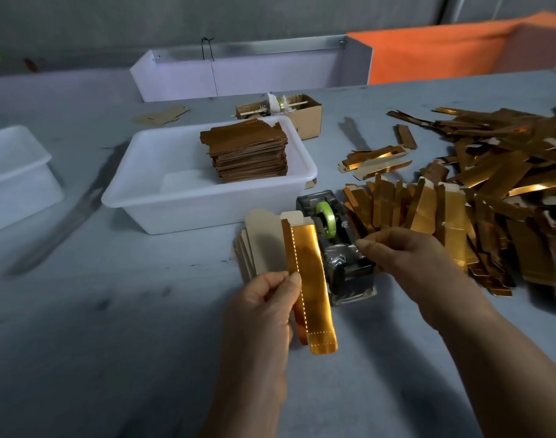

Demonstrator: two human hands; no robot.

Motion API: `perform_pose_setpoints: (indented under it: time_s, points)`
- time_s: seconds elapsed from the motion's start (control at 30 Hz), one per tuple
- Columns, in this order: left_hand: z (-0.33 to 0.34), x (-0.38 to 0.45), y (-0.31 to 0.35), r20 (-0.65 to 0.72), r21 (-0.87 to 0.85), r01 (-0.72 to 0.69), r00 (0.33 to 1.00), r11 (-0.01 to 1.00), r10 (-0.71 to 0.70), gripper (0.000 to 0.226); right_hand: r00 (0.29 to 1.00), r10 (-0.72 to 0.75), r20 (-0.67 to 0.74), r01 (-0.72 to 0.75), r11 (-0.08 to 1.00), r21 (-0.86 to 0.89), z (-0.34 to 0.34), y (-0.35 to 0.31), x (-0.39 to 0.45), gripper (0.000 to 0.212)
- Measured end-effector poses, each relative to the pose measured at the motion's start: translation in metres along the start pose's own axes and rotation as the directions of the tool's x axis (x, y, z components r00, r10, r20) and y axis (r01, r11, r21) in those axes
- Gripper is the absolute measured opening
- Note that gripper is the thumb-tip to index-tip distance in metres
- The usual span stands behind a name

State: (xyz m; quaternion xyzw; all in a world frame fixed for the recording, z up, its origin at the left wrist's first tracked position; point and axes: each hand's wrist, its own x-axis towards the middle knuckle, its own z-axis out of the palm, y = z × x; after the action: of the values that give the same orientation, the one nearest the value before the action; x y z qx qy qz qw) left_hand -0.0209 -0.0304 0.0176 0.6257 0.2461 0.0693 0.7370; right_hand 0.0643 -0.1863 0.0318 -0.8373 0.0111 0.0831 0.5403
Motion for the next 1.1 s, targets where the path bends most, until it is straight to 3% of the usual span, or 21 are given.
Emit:
perform_pose_setpoints:
  time_s: [0.3, 0.63, 0.8, 1.0, 1.1]
  points:
    - [0.006, 0.004, 0.005, 0.014, -0.213, 0.097, 0.995, 0.972, -0.096, 0.007, 0.993, 0.049, 0.105, -0.050, 0.999, 0.005, 0.006, -0.003, -0.001, 0.020]
    - [0.008, 0.005, 0.006, 0.021, -0.054, 0.003, 1.000, 0.999, -0.002, 0.008, 0.991, 0.085, 0.100, -0.090, 0.995, 0.044, 0.008, -0.008, -0.005, 0.012]
    - [0.022, 0.004, 0.008, 0.106, -0.007, -0.025, 0.994, 1.000, 0.025, 0.012, 0.994, 0.086, 0.060, -0.092, 0.992, 0.090, 0.013, -0.007, -0.008, 0.013]
    - [0.035, 0.007, 0.005, 0.101, -0.011, 0.029, 0.994, 1.000, -0.028, 0.011, 0.988, 0.091, 0.128, -0.139, 0.886, 0.443, 0.010, -0.011, -0.014, 0.016]
    - [0.033, 0.009, 0.003, 0.098, -0.026, 0.034, 0.995, 0.999, -0.031, 0.011, 0.999, 0.032, 0.019, -0.036, 0.956, 0.291, 0.012, -0.006, -0.018, 0.016]
